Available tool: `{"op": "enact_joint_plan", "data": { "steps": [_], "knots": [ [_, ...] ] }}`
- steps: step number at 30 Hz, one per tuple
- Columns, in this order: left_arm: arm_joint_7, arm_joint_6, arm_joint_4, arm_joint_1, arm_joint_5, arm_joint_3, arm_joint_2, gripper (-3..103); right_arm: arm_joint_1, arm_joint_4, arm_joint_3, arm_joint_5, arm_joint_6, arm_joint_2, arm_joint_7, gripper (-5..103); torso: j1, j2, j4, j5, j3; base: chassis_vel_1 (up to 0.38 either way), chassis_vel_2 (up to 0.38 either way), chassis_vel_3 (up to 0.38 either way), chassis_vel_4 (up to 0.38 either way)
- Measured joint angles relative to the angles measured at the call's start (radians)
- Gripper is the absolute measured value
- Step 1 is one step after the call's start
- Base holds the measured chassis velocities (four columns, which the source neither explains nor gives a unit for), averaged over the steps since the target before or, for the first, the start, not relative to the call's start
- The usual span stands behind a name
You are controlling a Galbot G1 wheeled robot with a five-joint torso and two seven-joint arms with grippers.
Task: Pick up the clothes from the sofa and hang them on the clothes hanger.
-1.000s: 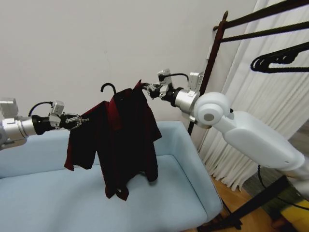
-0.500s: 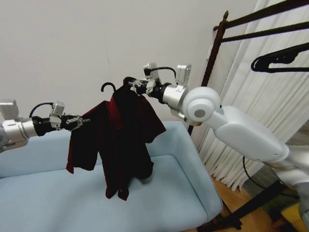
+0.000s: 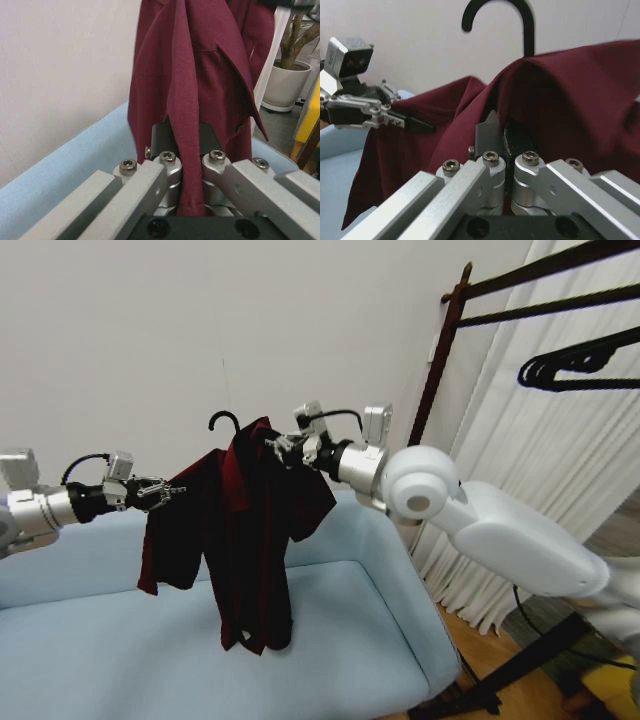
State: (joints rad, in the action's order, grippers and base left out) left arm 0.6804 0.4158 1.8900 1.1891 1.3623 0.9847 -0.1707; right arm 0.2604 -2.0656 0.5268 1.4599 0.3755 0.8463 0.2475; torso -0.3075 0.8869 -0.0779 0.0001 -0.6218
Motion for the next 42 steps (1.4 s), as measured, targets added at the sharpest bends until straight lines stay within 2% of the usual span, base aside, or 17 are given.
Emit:
{"op": "enact_joint_plan", "data": {
  "steps": [11,20,21,22,23,24,25,27,28,29,30,32,36,37,38,39,42],
  "knots": [
    [0.011,0.003,0.01,0.0,0.005,0.005,-0.01,2,0.025,0.025,0.022,-0.036,-0.01,0.061,0.015,0,0.0,0.0,0.0001,-0.0002,0.0,0.0,0.0,0.0,0.0],
    [-0.019,-0.01,-0.012,-0.013,0.037,0.005,-0.021,2,0.011,0.007,0.045,-0.065,0.006,0.034,0.012,0,0.0,0.0,-0.0002,-0.0001,0.0,0.0,0.0,0.0,0.0],
    [-0.023,-0.013,-0.012,-0.015,0.043,0.007,-0.024,2,0.003,0.006,0.046,-0.068,0.011,0.031,0.016,-3,0.0,0.0,-0.0001,-0.0002,0.0,0.0,0.0,0.0,0.0],
    [-0.025,-0.017,-0.013,-0.016,0.049,0.008,-0.027,2,-0.003,0.006,0.047,-0.071,0.013,0.028,0.019,2,0.0,0.0,-0.0001,-0.0002,0.0,0.0,0.0,0.0,0.0],
    [-0.026,-0.019,-0.014,-0.018,0.053,0.01,-0.031,2,-0.009,0.005,0.048,-0.074,0.014,0.026,0.022,2,0.0,0.0,-0.0001,-0.0001,0.0,0.0,0.0,0.0,0.0],
    [-0.028,-0.027,-0.017,-0.021,0.063,0.012,-0.039,2,-0.021,0.001,0.051,-0.083,0.015,0.02,0.026,13,0.0,0.0,-0.0001,-0.0001,0.0,0.0,0.0,0.0,0.0],
    [-0.028,-0.032,-0.019,-0.022,0.07,0.013,-0.045,2,-0.026,-0.001,0.052,-0.087,0.015,0.017,0.03,18,0.0,0.0,-0.0001,-0.0002,0.0,0.0,0.0,0.0,0.0],
    [-0.028,-0.036,-0.02,-0.023,0.074,0.015,-0.049,2,-0.029,-0.003,0.053,-0.089,0.015,0.015,0.033,18,0.0,0.0,-0.0001,-0.0001,0.0,0.0,0.0,0.0,0.0],
    [-0.028,-0.038,-0.021,-0.024,0.077,0.016,-0.052,2,-0.031,-0.004,0.053,-0.09,0.015,0.014,0.036,24,0.0,0.0,-0.0001,-0.0002,0.0,0.0,0.0,0.0,0.0],
    [-0.028,-0.042,-0.023,-0.026,0.081,0.017,-0.057,2,-0.033,-0.005,0.053,-0.09,0.015,0.013,0.041,24,0.0,0.0,-0.0001,-0.0001,0.0,0.0,0.0,0.0,0.0],
    [-0.028,-0.05,-0.026,-0.028,0.09,0.019,-0.063,2,-0.034,-0.008,0.054,-0.09,0.015,0.012,0.053,34,0.0,0.0,0.0,-0.0002,0.0,0.0,0.0,0.0,0.0],
    [-0.028,-0.053,-0.028,-0.029,0.095,0.019,-0.066,2,-0.035,-0.009,0.054,-0.09,0.015,0.011,0.057,34,0.0,0.0,0.0,-0.0001,0.0,0.0,0.0,0.0,0.0],
    [-0.011,-0.067,-0.044,-0.037,0.114,0.021,-0.086,2,-0.043,-0.021,0.053,-0.09,0.016,-0.006,0.067,56,0.0,0.0,0.0001,-0.0001,0.0,0.0,0.0,0.0,0.0],
    [-0.011,-0.067,-0.044,-0.037,0.114,0.021,-0.086,2,-0.043,-0.021,0.053,-0.09,0.016,-0.006,0.067,56,0.0,0.0,0.0001,-0.0001,0.0,0.0,0.0,0.0,0.0],
    [-0.005,-0.067,-0.048,-0.037,0.114,0.022,-0.09,2,-0.048,-0.031,0.05,-0.09,0.015,-0.019,0.071,61,0.0,0.0,0.0001,-0.0002,0.0,0.0,0.0,0.0,0.0],
    [-0.004,-0.067,-0.049,-0.037,0.114,0.022,-0.091,2,-0.05,-0.038,0.047,-0.09,0.014,-0.028,0.072,61,0.0,0.0,0.0001,-0.0002,0.0,0.0,0.0,0.0,0.0],
    [-0.001,-0.069,-0.05,-0.035,0.112,0.022,-0.094,2,-0.052,-0.069,0.02,-0.079,0.013,-0.067,0.075,78,0.0,0.0,-0.0001,0.0,0.0,0.0,0.0,0.0,0.0]
  ]
}}
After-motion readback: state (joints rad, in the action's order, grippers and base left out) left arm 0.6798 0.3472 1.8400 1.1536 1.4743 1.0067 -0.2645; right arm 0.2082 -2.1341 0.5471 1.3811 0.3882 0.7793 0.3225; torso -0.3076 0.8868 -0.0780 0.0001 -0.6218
